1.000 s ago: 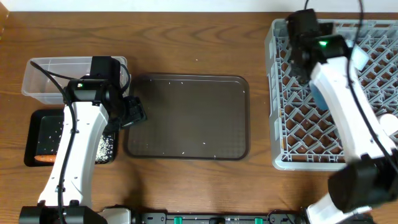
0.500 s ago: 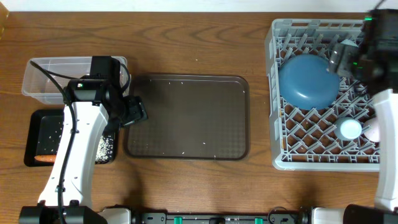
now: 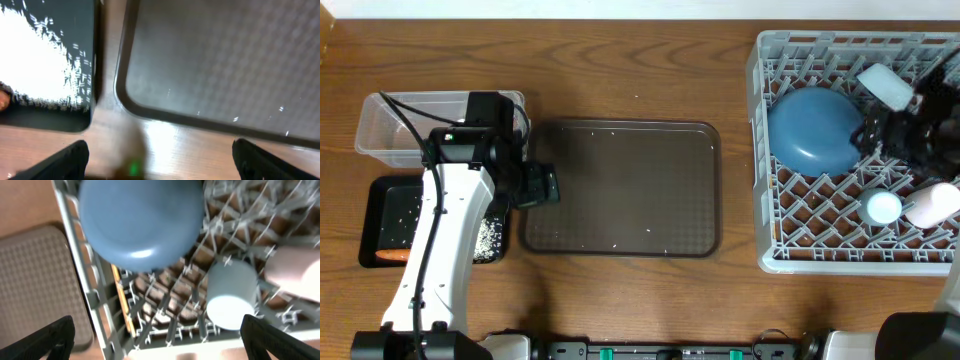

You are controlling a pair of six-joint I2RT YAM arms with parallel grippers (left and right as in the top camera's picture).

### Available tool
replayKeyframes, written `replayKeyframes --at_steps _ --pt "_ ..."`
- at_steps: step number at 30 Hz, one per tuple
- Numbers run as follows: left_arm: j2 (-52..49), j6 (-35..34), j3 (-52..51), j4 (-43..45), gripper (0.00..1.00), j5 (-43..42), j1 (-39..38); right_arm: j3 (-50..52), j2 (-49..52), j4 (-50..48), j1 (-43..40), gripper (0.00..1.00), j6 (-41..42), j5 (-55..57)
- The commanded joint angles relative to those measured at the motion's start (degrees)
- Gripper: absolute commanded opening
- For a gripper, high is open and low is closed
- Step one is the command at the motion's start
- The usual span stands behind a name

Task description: Sort waste into correct bins and load items into the dishwasher rack

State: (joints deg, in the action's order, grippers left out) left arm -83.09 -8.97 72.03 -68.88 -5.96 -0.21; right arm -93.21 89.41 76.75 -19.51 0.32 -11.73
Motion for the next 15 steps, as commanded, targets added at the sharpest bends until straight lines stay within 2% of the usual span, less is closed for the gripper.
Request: replayKeyframes --at_steps 1,6,10,12,15 --pt "0.83 1.25 0.04 -1.77 0.92 0.66 0.13 6.62 -1.66 -0.26 -0.85 0.99 -1.03 -1.84" --pt "11.28 1.25 -6.43 5.16 0.92 0.66 0.13 19.1 -11.43 -8.35 -0.79 0.99 0.48 -1.62" --pt "25.66 0.66 -15.34 11.85 0.93 0.68 0.13 29.9 -26.01 -17.11 0.7 0.99 0.46 3.76" --pt "32.44 -1.18 -19.54 14.23 1.0 0.66 0.15 34.8 -33.44 -20.98 1.62 0.99 0.48 6.6" --pt "41.16 -1.4 -24.09 17.81 0.98 0.63 0.13 40.96 -42.58 -26.86 1.88 0.99 1.09 5.88"
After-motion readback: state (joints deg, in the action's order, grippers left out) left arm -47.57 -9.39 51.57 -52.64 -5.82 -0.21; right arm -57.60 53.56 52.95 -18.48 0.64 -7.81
